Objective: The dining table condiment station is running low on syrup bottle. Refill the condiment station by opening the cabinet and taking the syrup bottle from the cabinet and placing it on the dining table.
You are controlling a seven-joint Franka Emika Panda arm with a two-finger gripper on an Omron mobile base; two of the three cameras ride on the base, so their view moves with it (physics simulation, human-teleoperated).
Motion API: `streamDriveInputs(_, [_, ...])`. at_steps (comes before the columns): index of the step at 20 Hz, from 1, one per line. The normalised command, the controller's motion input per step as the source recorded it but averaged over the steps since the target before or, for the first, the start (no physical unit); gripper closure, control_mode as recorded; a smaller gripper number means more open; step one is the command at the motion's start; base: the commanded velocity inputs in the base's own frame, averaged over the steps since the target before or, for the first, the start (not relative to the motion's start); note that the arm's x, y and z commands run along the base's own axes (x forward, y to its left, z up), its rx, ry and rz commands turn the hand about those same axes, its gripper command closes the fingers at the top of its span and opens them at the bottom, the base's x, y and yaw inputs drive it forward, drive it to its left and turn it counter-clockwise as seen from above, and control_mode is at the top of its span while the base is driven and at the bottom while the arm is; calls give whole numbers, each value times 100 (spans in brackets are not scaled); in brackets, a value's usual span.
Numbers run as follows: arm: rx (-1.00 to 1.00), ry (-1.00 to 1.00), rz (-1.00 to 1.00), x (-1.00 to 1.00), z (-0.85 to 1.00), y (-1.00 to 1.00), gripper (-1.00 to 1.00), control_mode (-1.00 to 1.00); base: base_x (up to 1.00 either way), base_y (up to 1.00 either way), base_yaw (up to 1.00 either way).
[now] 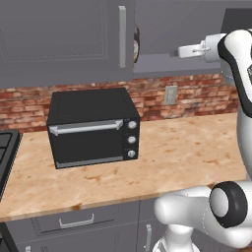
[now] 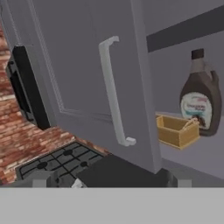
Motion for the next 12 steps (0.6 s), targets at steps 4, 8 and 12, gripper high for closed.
streamDriveInputs(4, [0, 13, 0, 28, 1, 14, -100, -100, 0, 0, 0])
streamDriveInputs(8, [0, 5, 0, 34, 0, 0, -100, -100, 0, 0, 0])
streamDriveInputs(12, [0, 0, 0, 39, 0, 0, -100, -100, 0, 0, 0])
